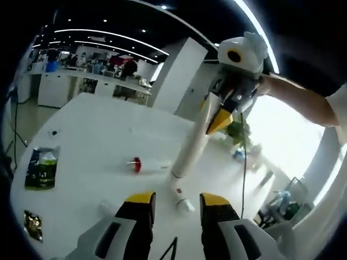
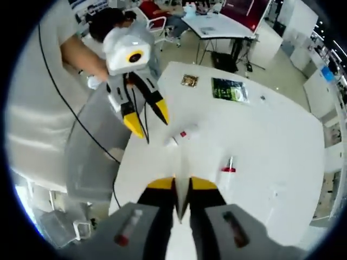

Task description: Arrange the skincare products in the storage area until every visible bottle or jar stands upright without overlapping.

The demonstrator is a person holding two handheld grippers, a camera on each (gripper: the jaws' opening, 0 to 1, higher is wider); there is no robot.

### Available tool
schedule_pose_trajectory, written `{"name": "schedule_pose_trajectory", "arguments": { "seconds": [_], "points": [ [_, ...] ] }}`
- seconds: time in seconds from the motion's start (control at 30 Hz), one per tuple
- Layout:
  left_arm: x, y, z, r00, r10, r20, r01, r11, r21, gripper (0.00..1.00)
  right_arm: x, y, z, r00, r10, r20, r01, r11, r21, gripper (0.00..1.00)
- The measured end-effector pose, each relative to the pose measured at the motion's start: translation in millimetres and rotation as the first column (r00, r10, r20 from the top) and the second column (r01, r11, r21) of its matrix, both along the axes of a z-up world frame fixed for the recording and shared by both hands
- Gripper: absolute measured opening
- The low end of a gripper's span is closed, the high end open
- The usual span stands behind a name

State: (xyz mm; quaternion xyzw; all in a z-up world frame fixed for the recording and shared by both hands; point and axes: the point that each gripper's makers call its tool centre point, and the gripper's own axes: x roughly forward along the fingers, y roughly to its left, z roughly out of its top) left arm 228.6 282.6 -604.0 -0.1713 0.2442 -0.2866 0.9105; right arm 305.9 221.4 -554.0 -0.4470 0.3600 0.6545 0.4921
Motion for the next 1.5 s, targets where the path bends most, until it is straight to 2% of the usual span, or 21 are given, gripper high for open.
{"name": "schedule_pose_trajectory", "arguments": {
  "seconds": [0.13,0.2,0.3,0.37,0.43,0.63,0.83,1.07,1.33,1.5],
  "points": [
    [3.1,-1,-0.7,0.999,0.025,-0.020,-0.026,1.000,-0.018,0.33,24,-1,0.5,0.999,-0.039,0.021,0.039,0.999,0.004,0.08],
    [2.3,-3,1.3,0.998,0.054,-0.032,-0.056,0.997,-0.051,0.33,38,-2,-1.3,0.998,-0.047,0.038,0.047,0.999,-0.011,0.08],
    [-2.4,-13,-3.3,0.998,0.047,-0.037,-0.049,0.997,-0.056,0.33,65,-3,-5.0,0.994,-0.086,0.075,0.087,0.996,-0.016,0.08],
    [-6.0,-16,-9.0,0.998,0.041,-0.047,-0.043,0.998,-0.054,0.33,75,-3,-7.5,0.991,-0.105,0.077,0.107,0.994,-0.017,0.08],
    [-14.8,-24,-16.4,0.997,-0.004,-0.077,-0.001,0.997,-0.073,0.33,87,-1,-9.9,0.990,-0.114,0.088,0.116,0.993,-0.019,0.08],
    [-19.4,-17,-28.2,0.995,0.009,-0.097,-0.015,0.998,-0.061,0.33,118,4,-19.3,0.983,-0.137,0.119,0.140,0.990,-0.022,0.08],
    [-16.1,-6,-37.3,0.992,0.043,-0.122,-0.052,0.996,-0.074,0.33,138,6,-33.5,0.979,-0.167,0.118,0.170,0.985,-0.018,0.08],
    [-16.5,-5,-43.6,0.988,0.037,-0.149,-0.049,0.996,-0.076,0.33,154,6,-50.4,0.976,-0.183,0.117,0.188,0.982,-0.034,0.08],
    [-13.6,3,-54.8,0.983,0.042,-0.177,-0.053,0.997,-0.059,0.33,169,16,-63.8,0.969,-0.233,0.082,0.232,0.973,0.016,0.09],
    [-8.5,10,-58.5,0.981,0.052,-0.188,-0.063,0.997,-0.051,0.33,174,21,-72.4,0.968,-0.233,0.088,0.231,0.972,0.029,0.09]
  ]
}}
